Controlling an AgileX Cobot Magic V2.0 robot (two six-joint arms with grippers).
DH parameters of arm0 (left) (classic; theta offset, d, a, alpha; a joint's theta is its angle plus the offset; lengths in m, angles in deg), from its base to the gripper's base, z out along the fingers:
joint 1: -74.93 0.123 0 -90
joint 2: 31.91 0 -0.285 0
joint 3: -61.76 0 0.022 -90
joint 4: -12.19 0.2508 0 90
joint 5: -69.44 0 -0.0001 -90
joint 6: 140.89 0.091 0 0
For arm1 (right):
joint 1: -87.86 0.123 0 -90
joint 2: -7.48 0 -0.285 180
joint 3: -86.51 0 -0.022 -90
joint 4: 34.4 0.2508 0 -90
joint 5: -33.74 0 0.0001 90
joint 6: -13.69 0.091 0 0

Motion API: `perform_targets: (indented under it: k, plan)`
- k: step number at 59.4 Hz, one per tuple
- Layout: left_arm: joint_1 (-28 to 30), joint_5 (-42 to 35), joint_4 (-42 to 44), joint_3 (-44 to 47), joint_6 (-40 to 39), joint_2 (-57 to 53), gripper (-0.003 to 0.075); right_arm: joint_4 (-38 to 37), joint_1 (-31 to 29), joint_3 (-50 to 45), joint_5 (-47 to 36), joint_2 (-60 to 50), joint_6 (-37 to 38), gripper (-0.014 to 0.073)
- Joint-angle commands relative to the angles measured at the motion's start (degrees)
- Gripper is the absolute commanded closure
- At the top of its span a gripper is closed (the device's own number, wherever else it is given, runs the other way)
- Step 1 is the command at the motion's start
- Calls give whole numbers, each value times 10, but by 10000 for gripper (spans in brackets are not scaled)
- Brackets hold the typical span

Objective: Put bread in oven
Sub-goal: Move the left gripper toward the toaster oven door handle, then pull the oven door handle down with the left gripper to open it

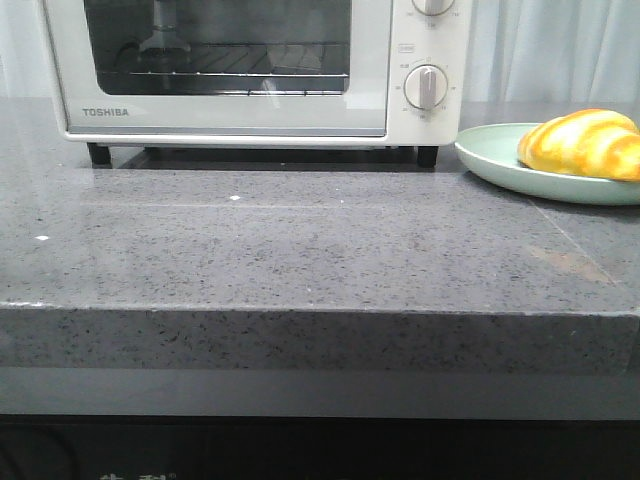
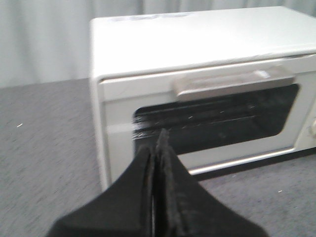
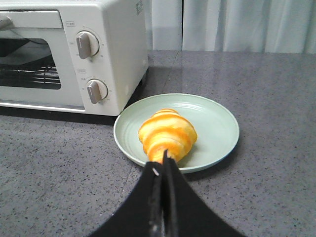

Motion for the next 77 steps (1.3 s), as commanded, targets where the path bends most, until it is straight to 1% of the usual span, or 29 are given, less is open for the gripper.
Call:
perform_targets:
  k: [1,4,8,20,32,55,62,67,74,77]
  plan:
    - [-57,-94,17,-62,2,59,741,3,-4,22,-43,10,1,654]
    - [-73,-122,17,-85,2,88,741,3,-4,22,-43,10,1,654]
    - [-82,-138,17,-114,2,122,741,3,-4,22,-43,10,1,654]
    - [-82,-135,17,-204,2,223,741,3,-4,22,-45,10,1,654]
    - [-82,-107,17,-254,2,285,741,3,-4,22,-52,10,1,654]
    - [-82,-52,17,-258,2,292,741,3,-4,22,-57,10,1,654]
    - [-83,-9,13,-258,2,290,741,3,-4,22,-57,10,1,654]
    - [-90,42,10,-258,2,282,741,3,-4,22,-57,10,1,654]
    - [-113,89,0,-245,2,259,741,3,-4,22,-57,10,1,654]
    - [-126,94,0,-232,2,248,741,3,-4,22,-57,10,1,654]
